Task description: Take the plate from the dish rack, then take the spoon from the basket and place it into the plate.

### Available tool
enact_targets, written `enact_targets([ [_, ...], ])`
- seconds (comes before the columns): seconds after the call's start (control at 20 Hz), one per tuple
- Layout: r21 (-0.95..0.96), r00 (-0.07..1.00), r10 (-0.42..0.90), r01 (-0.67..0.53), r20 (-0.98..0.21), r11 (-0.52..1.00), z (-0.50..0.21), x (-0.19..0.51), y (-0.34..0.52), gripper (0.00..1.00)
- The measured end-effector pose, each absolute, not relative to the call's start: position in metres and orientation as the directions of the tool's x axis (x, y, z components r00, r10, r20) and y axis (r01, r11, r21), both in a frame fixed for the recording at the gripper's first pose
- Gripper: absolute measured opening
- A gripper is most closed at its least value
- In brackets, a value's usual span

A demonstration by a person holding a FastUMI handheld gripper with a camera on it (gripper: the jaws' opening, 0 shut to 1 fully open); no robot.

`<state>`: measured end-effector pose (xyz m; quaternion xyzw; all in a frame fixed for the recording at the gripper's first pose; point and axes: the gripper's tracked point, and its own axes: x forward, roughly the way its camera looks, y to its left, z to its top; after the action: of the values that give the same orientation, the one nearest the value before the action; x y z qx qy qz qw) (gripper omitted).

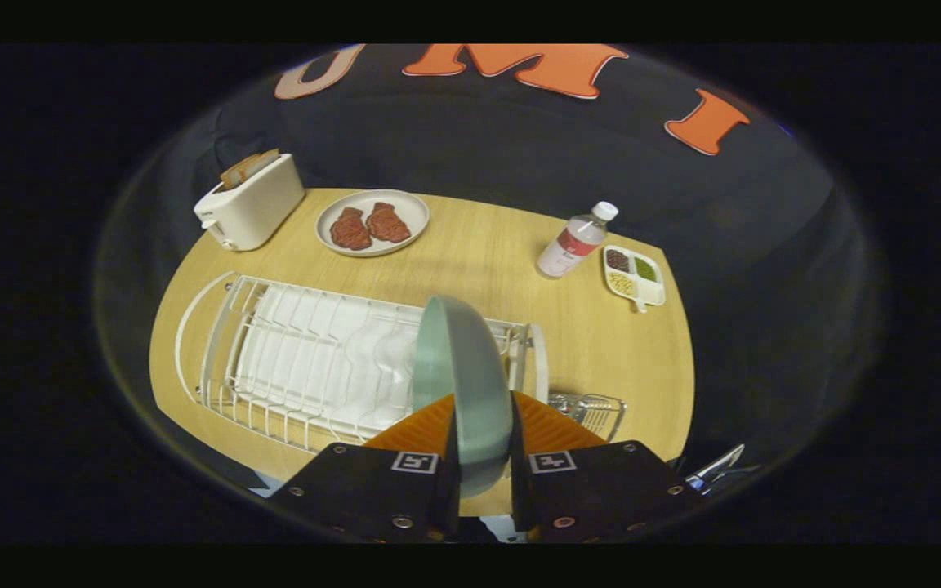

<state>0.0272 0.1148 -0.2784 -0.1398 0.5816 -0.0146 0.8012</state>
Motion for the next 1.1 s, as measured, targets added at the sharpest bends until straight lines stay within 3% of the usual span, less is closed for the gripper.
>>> enact_targets([
  [0.1,-0.182,0.306,-0.139,-0.114,-0.942,0.977,-0.271,0.018,0.119,0.22],
  [0.6,-0.007,0.318,0.017,-0.075,-0.948,0.997,-0.236,-0.044,0.097,0.22],
  [1.1,0.156,0.266,0.133,0.064,-0.955,0.986,-0.245,-0.124,0.059,0.22],
])
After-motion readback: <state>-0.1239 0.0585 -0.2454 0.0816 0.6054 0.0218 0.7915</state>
